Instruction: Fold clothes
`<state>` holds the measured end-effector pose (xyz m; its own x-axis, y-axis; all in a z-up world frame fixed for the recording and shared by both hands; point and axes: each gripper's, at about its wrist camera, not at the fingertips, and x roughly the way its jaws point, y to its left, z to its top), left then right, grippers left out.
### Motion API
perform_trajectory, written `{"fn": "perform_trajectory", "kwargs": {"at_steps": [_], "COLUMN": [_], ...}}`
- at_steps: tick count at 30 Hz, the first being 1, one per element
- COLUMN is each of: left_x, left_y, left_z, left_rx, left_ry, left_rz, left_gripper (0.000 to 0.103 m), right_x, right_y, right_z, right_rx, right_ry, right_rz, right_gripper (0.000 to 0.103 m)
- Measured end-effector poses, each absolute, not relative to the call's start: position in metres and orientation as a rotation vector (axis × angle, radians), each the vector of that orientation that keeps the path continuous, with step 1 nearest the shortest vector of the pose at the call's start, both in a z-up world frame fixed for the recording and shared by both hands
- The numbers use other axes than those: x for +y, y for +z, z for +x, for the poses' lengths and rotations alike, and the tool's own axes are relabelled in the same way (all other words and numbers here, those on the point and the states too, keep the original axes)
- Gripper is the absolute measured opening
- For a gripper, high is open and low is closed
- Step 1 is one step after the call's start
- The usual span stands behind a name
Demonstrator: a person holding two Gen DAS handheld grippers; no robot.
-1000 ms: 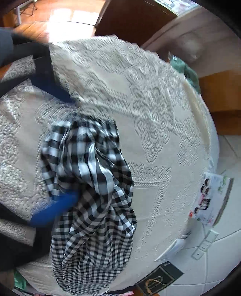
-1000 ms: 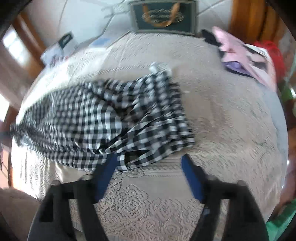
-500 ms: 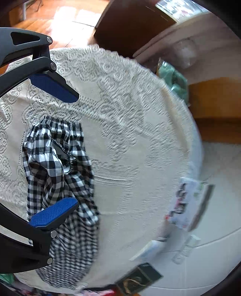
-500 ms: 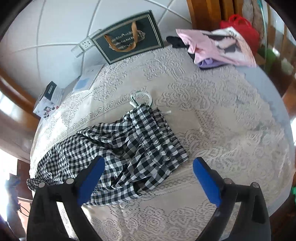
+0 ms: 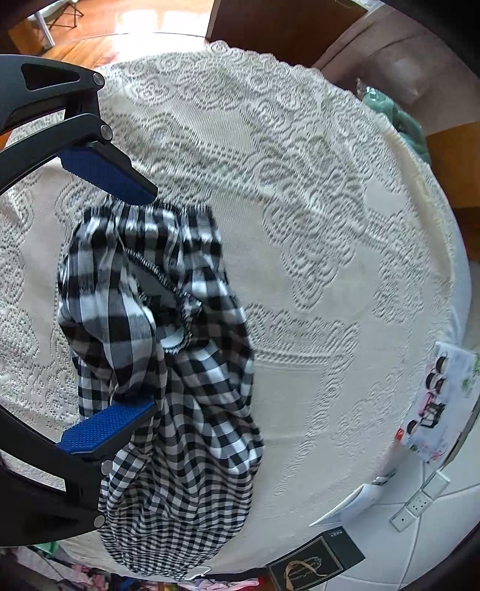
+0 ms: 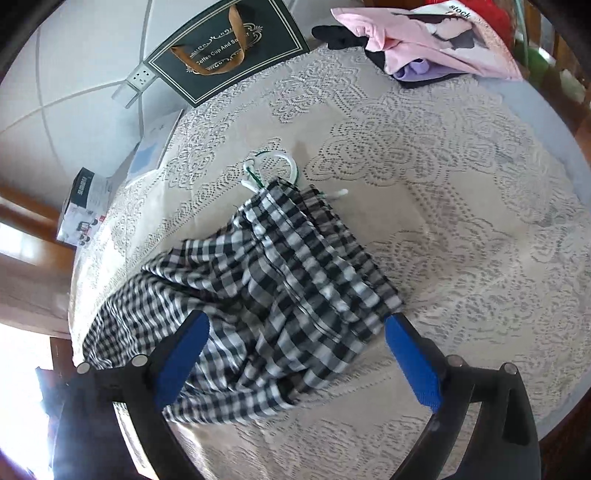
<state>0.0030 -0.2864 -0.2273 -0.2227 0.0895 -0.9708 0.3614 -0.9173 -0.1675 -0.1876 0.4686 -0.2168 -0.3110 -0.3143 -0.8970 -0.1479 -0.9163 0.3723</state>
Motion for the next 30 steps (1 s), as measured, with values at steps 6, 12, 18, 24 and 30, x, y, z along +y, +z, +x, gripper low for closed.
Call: {"fn": "perform_trajectory", "kwargs": {"at_steps": [6,12,18,24,30], "left_x": [-0.280,-0.260,-0.244,-0.239,-0.265], "left_y": [-0.242,-0.228,-0.187,-0.175,-0.184], "left_z": [0.004,0.011,0.039,0.068,0.069], "left_rx": [0.637,0.469,0.236,0.139,0.417], "left_ry": [-2.239,-2.277,-2.370,-2.381,-2.358], "left_rz": [1.826,1.802,1.676,1.628,1.631], "left_gripper": [0.075,0.018,0.018,0.025,0.094], "right_x": [0.454,0.427,0.443,0.454,0.467], "right_y": [-0.240,-0.235,-0.187,-0.233,-0.241], "right_z": [-0.203,-0.209,-0.191,-0.168,-0.166], "right_rx": [-0.523,-0.333,-0.384,-0.337,-0.335], "right_ry": [-2.353,-2.411,-2.501,-2.357,-2.356], "right_rz": [1.925,1.896,1.681,1.876,1.959], "right_gripper": [0.093,0.008,0.008,0.011,0.050]}}
